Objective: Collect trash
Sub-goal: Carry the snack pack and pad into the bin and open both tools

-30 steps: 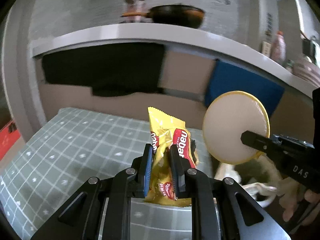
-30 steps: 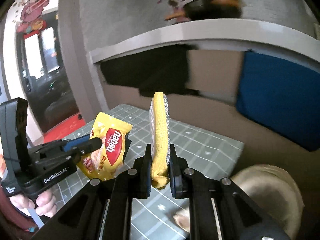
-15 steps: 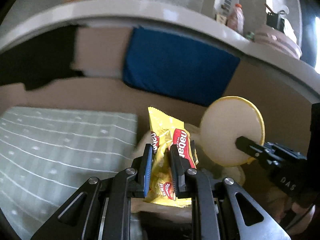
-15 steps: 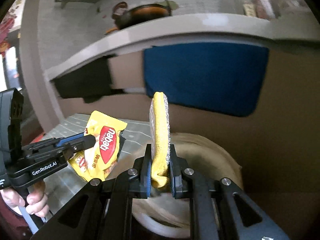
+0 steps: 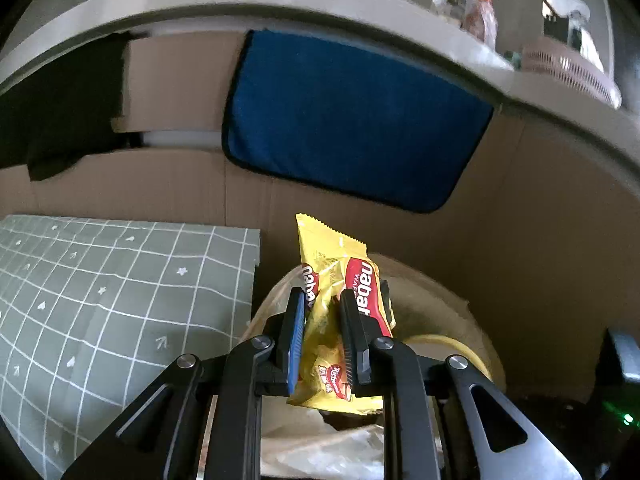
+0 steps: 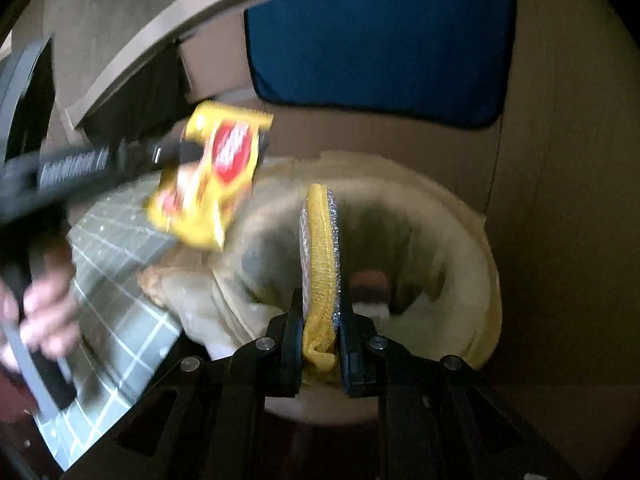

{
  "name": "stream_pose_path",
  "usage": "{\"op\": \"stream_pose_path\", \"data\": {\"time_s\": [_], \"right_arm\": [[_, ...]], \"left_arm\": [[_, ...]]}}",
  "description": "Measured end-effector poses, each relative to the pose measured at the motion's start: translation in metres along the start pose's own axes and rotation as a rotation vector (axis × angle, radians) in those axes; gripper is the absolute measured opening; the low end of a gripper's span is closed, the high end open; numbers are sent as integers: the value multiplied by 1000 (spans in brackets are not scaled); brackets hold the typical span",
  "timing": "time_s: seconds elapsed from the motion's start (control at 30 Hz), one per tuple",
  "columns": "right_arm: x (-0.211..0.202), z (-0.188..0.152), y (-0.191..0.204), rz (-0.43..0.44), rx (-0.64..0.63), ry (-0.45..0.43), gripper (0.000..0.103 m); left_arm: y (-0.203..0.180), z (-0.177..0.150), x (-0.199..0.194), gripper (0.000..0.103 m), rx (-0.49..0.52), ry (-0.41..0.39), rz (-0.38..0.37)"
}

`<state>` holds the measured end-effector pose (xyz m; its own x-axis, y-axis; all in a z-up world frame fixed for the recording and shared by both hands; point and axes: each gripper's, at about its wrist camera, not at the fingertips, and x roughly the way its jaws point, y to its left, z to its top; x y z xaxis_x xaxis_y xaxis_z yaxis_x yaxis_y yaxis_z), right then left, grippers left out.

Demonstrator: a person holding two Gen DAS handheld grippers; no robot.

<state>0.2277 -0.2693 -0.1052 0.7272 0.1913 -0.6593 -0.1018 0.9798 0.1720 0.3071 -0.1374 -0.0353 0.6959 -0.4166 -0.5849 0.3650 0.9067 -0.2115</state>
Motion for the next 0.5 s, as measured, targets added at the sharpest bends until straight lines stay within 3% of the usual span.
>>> {"op": "stream_pose_path", "data": {"time_s": [0.2, 0.5], "right_arm": [[-2, -6, -11, -9, 42, -1, 14], [1, -2, -17, -9, 79, -22, 14]], "left_arm": [[5, -35, 22, 18, 8, 104, 5], [6, -59, 4, 20, 32, 117, -21]]}}
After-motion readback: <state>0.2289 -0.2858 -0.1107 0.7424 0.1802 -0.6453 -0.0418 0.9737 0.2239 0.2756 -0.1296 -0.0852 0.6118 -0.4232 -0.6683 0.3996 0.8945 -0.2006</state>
